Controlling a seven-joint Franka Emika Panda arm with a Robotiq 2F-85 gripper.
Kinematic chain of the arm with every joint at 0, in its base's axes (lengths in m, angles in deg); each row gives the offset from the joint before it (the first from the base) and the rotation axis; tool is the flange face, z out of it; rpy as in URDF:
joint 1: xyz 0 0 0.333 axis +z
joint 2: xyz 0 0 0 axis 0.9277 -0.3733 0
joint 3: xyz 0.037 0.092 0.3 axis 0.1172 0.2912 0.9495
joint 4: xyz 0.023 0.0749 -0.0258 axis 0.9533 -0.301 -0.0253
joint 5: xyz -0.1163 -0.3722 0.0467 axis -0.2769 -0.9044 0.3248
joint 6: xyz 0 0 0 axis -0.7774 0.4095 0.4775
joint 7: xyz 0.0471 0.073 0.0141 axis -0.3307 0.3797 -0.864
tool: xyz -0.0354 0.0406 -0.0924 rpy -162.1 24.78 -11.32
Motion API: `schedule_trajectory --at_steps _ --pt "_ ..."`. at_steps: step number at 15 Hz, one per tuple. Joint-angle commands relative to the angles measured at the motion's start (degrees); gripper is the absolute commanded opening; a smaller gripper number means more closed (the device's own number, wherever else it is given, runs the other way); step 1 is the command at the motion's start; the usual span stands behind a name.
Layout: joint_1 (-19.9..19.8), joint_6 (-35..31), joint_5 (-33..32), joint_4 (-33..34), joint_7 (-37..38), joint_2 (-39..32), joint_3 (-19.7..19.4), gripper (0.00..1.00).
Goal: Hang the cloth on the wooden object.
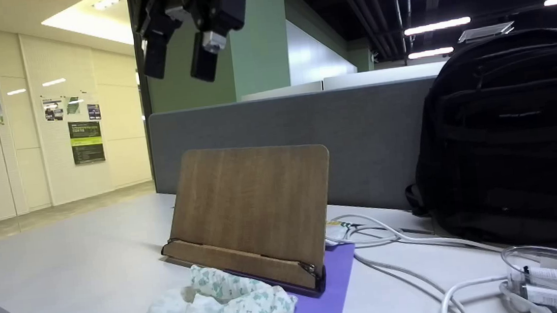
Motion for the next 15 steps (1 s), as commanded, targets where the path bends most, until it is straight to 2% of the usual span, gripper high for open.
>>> schedule_trajectory --at_steps 1,6,12,13,15 --pt "-1.0 -0.2 0.6 -0.2 -0.1 -0.8 1.2 1.00" --pt "-1.1 -12.3 0.7 -5.1 5.3 -4.8 5.0 1.00" --pt "-1.3 -38.5 -2.3 -15.7 13.2 -11.9 11.4 1.00" --pt "-1.2 -41.0 -2.6 -13.2 14.4 -16.3 12.1 1.00" --pt "-1.4 -45.8 -3.2 -14.3 16.9 -19.9 13.4 1.00"
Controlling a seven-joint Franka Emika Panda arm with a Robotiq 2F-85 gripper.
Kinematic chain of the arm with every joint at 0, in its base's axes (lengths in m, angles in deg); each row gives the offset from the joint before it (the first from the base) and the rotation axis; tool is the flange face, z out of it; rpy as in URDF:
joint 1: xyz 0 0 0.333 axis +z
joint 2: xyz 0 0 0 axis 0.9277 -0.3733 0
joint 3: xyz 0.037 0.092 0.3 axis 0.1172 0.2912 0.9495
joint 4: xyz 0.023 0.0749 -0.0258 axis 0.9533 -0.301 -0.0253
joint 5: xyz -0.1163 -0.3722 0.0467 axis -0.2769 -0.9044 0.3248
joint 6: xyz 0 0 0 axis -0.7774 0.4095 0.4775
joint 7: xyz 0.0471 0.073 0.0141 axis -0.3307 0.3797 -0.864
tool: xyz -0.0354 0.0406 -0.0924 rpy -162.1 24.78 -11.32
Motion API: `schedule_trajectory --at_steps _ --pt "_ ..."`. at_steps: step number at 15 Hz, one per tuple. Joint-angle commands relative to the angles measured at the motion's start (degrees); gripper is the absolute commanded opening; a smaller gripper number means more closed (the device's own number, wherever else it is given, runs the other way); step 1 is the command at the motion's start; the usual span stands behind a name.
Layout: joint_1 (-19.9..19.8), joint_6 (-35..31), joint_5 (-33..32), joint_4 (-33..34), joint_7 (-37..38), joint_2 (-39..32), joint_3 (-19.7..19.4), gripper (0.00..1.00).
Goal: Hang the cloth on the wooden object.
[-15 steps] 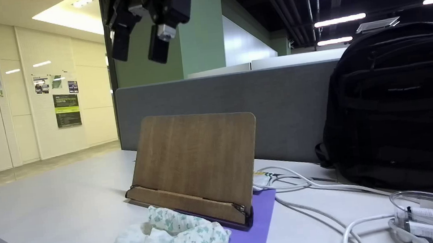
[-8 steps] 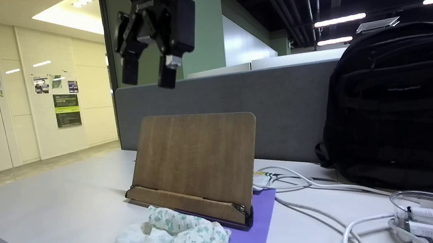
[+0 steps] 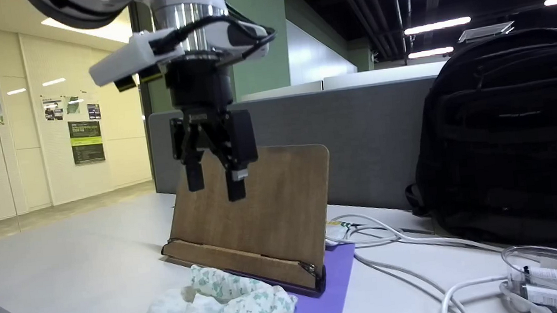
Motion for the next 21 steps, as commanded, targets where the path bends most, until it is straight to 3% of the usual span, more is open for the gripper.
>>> schedule_trajectory --at_steps 1,4,8,14,21 --pt "-0.6 -7.6 -2.2 0.1 6.2 -7.7 2.6 1.00" --pt "-0.5 -10.2 -4.6 0.1 9.2 -13.1 3.7 1.00" --pt "0.5 -8.5 -7.0 0.3 11.6 -18.7 3.3 1.00" --pt "1.4 -7.5 -5.4 0.6 9.0 -20.0 2.2 1.00" --pt "4.7 -8.4 -8.5 0.7 7.0 -23.3 3.4 1.00"
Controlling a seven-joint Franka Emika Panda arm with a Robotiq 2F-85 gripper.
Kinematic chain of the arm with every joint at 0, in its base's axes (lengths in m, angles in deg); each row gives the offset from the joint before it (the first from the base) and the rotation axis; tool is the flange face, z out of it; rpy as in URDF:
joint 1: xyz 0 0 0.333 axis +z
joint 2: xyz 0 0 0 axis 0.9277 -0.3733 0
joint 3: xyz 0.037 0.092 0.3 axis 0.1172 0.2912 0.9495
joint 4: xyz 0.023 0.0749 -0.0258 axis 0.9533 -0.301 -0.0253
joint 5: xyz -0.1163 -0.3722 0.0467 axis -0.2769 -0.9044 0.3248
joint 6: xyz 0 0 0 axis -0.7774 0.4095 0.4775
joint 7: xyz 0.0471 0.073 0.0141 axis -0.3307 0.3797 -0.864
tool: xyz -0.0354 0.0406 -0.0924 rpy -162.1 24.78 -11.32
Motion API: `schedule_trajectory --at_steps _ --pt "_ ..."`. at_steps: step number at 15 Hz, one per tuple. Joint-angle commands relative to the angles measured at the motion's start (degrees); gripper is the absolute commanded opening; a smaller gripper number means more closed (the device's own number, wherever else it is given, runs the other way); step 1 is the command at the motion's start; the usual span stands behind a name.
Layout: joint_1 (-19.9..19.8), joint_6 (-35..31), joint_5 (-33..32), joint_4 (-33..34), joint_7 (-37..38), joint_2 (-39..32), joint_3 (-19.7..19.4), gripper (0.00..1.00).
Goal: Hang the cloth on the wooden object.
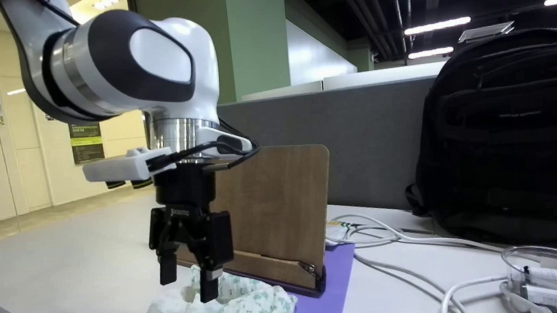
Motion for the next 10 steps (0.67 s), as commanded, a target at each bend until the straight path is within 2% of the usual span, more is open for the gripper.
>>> schedule_trajectory --at_steps 1,5,7,8,10 --pt "2.1 -0.8 -2.8 0.1 0.0 -2.5 0.1 1.00" --pt "3.9 -1.3 -3.8 0.1 -0.4 -4.8 0.0 1.00" --pt "4.6 -1.9 -6.3 0.2 1.0 -5.7 -0.7 1.00" --pt "4.8 -2.4 -8.1 0.3 1.8 -6.1 -1.2 1.00" --pt "5.5 -4.8 -15.6 0.4 5.5 -7.0 -3.2 1.00"
